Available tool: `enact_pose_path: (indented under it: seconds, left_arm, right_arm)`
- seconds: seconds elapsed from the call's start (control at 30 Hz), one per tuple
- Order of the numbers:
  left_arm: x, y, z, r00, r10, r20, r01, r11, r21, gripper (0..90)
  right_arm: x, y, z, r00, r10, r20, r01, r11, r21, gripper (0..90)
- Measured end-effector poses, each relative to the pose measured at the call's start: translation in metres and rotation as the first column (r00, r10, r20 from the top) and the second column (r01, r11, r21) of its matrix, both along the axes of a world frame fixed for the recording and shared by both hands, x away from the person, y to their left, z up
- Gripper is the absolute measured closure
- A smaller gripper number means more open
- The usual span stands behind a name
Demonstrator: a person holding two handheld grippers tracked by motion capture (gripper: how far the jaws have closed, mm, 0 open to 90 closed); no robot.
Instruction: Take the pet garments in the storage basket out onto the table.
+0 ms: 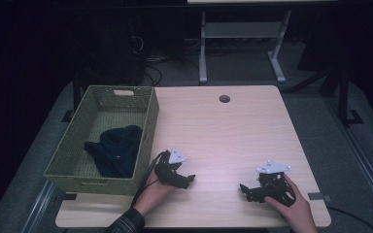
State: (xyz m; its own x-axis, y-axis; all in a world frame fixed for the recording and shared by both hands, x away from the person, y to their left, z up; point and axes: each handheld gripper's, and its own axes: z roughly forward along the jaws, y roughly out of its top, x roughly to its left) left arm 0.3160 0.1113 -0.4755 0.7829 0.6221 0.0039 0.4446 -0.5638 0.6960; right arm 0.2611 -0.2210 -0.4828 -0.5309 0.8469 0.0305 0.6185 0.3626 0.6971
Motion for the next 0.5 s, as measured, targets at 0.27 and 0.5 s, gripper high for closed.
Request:
enact_pose_path:
  seconds: [0.27, 0.5]
  left_arm:
    - [0.003, -0.0026, 0.0034, 0.9993, 0.0, -0.036, 0.0, 1.0, 0.005, 13.0]
    - [0.0049, -0.0021, 0.0103, 0.9988, 0.003, -0.049, -0.002, 0.9997, 0.024, 13.0]
  right_arm:
    - [0.0, 0.0, 0.0, 1.0, 0.0, 0.0, 0.0, 1.0, 0.0, 0.0]
    - [0.0, -0.0001, 0.0, 1.0, 0.001, 0.0, -0.001, 1.0, -0.001, 0.0]
